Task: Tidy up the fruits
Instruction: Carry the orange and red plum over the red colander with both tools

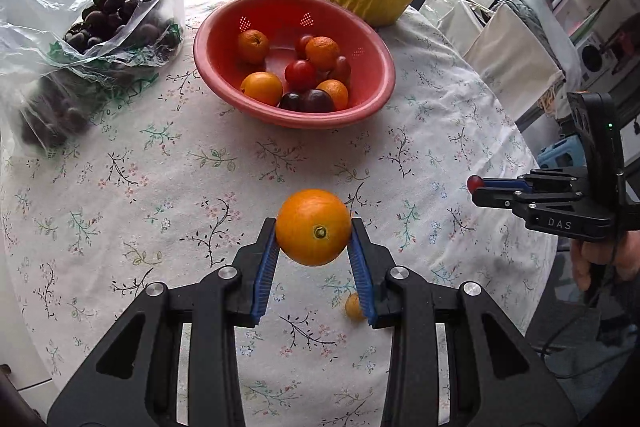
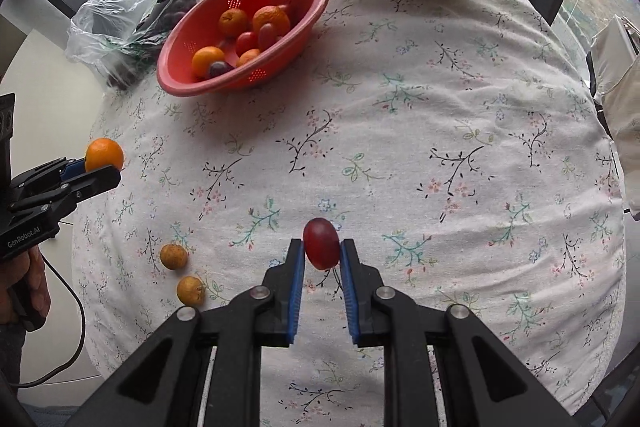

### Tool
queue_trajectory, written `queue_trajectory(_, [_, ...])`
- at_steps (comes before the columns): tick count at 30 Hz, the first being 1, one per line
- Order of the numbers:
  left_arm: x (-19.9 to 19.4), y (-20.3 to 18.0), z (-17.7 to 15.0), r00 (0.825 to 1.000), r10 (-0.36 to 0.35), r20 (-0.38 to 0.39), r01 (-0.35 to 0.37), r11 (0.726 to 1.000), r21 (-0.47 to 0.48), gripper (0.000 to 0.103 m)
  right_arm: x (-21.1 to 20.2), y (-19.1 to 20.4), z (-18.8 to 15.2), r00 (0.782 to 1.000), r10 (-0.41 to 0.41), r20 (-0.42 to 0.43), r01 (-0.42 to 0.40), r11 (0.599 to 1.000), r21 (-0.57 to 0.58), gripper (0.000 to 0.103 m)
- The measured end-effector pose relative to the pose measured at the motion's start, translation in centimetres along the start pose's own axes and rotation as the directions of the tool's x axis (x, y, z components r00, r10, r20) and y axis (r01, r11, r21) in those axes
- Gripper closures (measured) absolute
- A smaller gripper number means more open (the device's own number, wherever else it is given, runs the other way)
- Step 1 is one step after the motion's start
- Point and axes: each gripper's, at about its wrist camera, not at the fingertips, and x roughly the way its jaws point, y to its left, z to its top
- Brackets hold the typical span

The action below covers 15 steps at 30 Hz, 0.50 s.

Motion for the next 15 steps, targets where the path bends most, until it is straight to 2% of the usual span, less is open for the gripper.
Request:
queue_trajectory(3, [-0.4,0.8,1.9,0.999,0.025,0.024,-0.025,1.000,-0.004,0.070,-0.3,-0.1,2.5,1.000,-0.002,0.031,0.003,1.000,-0.006,0.083])
queue_trajectory(8, [0.0,1.2,6.2,0.996,0.063,0.055,-0.063,0.998,-0.005,0.070,-0.7,1.9,7.8,0.995,0.020,0.097,-0.016,0.999,-0.051,0.083])
queue_trajectory(15, [3.5,1.8,12.5,0.993,0.107,0.056,-0.107,0.994,-0.010,0.070,0.0,5.2,14.9,0.988,0.057,0.146,-0.039,0.992,-0.123,0.083])
